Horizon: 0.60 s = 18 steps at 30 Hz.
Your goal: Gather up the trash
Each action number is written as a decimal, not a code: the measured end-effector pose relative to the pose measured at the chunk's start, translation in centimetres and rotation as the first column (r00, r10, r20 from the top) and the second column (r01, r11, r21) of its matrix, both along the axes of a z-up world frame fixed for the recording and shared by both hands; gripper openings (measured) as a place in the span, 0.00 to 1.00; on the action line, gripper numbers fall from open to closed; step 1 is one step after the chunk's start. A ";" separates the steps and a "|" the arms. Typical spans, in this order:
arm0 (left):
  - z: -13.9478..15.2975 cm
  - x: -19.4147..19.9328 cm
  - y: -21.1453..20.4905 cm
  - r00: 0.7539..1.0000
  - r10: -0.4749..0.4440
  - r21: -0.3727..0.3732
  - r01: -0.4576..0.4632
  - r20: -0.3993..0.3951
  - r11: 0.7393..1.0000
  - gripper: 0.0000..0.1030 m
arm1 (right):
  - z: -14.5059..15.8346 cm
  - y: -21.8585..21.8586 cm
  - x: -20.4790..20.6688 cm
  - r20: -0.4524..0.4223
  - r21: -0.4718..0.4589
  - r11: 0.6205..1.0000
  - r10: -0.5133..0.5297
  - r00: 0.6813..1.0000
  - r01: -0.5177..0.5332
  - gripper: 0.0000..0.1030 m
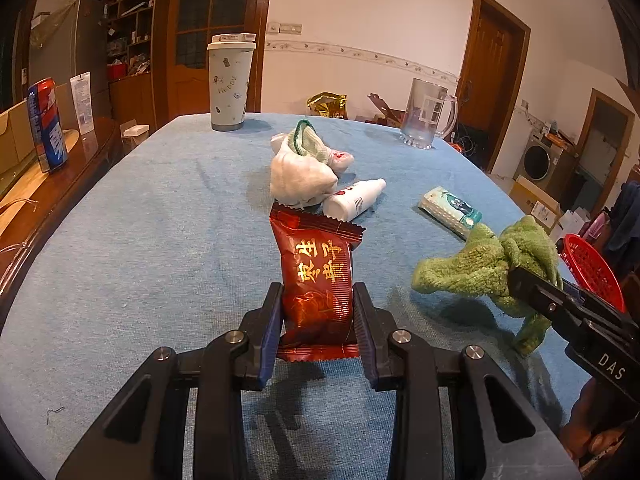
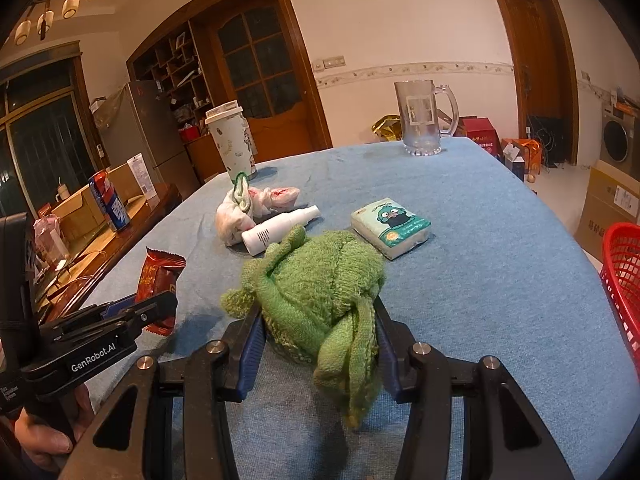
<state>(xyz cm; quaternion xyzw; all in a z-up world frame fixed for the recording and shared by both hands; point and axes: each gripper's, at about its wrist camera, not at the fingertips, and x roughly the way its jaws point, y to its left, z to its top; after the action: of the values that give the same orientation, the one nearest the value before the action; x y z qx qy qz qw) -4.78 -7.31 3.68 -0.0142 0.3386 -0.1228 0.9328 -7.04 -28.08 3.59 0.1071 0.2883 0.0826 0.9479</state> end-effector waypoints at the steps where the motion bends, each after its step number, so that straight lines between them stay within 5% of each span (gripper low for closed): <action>1: 0.0 0.0 0.0 1.000 0.000 0.003 0.000 -0.003 1.000 0.32 | 0.0 0.0 0.0 0.001 0.001 1.000 -0.002 1.000 0.002 0.51; 18: 0.1 -0.4 -0.3 1.000 0.005 0.020 -0.005 0.004 1.000 0.32 | 0.1 -0.2 -0.4 0.006 -0.007 1.000 -0.010 1.000 0.010 0.51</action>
<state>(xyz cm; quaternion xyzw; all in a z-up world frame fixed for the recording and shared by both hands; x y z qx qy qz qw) -5.15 -7.59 3.75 -0.0057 0.3378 -0.1170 0.9339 -7.43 -28.30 3.65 0.1051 0.2850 0.0770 0.9496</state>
